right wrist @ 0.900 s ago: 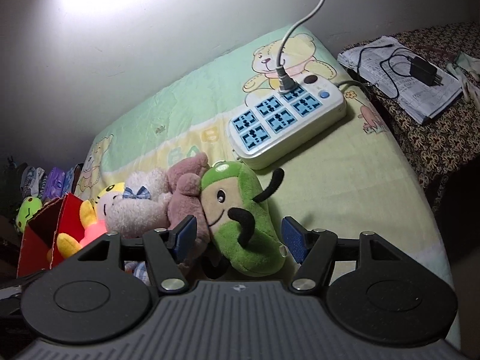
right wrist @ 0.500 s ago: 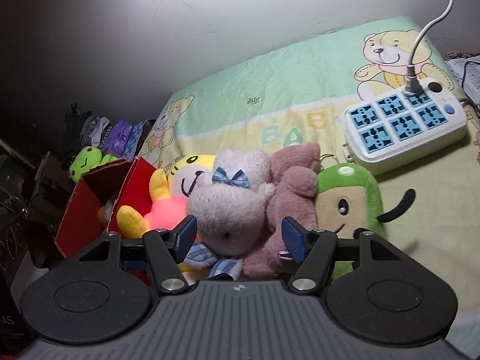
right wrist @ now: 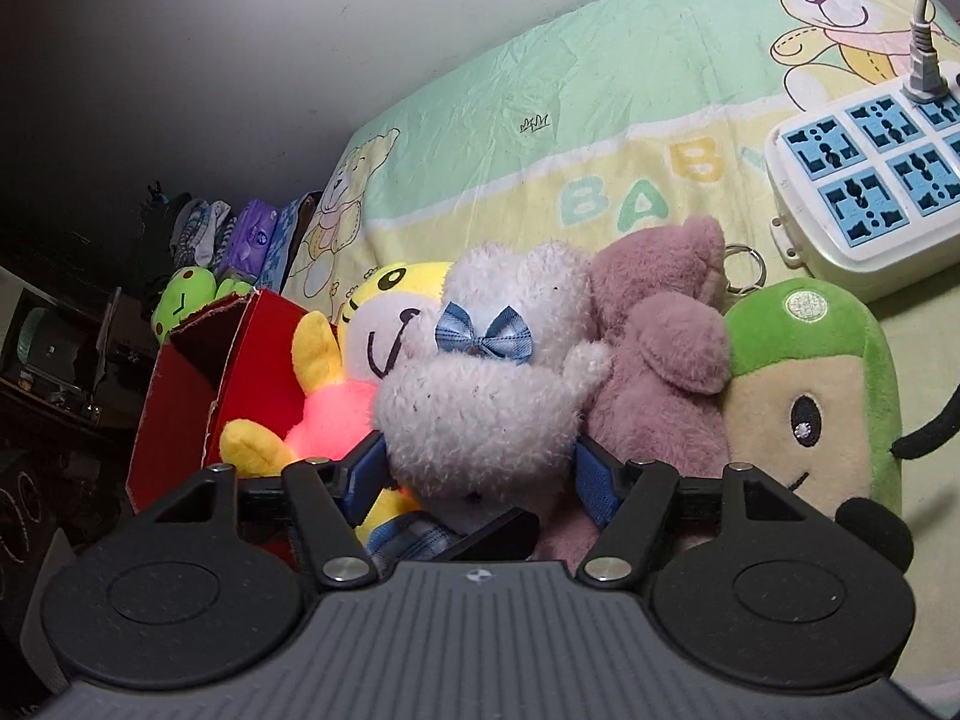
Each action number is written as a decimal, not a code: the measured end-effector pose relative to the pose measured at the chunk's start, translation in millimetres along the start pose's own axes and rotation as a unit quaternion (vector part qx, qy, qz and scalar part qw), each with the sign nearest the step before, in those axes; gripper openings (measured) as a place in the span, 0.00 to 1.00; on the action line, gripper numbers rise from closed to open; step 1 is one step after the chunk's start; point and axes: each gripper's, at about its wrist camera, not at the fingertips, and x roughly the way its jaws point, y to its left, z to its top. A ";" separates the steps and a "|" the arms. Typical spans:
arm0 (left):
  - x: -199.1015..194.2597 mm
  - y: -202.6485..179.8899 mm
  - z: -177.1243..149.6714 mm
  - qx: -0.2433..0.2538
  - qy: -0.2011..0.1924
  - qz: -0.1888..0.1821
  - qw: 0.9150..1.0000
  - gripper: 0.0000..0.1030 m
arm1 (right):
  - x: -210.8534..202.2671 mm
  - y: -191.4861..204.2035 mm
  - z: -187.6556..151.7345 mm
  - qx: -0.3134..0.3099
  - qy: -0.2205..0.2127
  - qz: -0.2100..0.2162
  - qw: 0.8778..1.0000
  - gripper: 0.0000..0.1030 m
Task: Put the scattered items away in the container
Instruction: 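Grasp the white bear with blue bow using the right tool, then lift the white bear and carry it over the red box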
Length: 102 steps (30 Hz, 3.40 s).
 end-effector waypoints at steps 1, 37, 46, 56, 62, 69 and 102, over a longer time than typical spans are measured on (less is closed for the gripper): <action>0.3 -1.6 -1.0 0.002 -0.001 0.000 1.000 0.66 | -1.0 -1.5 -0.4 0.002 0.000 0.003 1.000 0.59; -99.3 -48.9 -21.7 0.067 -0.073 -0.111 0.989 0.62 | -110.4 43.0 -64.7 -0.030 -0.109 -0.029 0.993 0.53; -145.5 -0.9 -2.9 0.054 -0.139 -0.099 0.984 0.62 | -103.7 101.9 -54.1 -0.083 -0.161 -0.012 0.983 0.53; -176.7 115.0 -2.0 -0.006 -0.160 -0.031 0.987 0.62 | -20.5 187.0 -46.6 -0.131 -0.150 0.046 0.979 0.53; -177.1 181.6 -7.3 -0.033 -0.153 0.007 0.988 0.62 | 37.6 223.8 -44.0 -0.128 -0.125 0.082 0.981 0.53; -157.1 248.9 -14.4 -0.050 -0.120 0.027 0.991 0.62 | 98.2 249.9 -48.9 -0.105 -0.093 0.088 0.986 0.53; -122.5 316.0 -28.9 -0.071 -0.044 0.070 0.994 0.68 | 199.9 245.4 -42.3 -0.015 0.072 0.089 0.993 0.60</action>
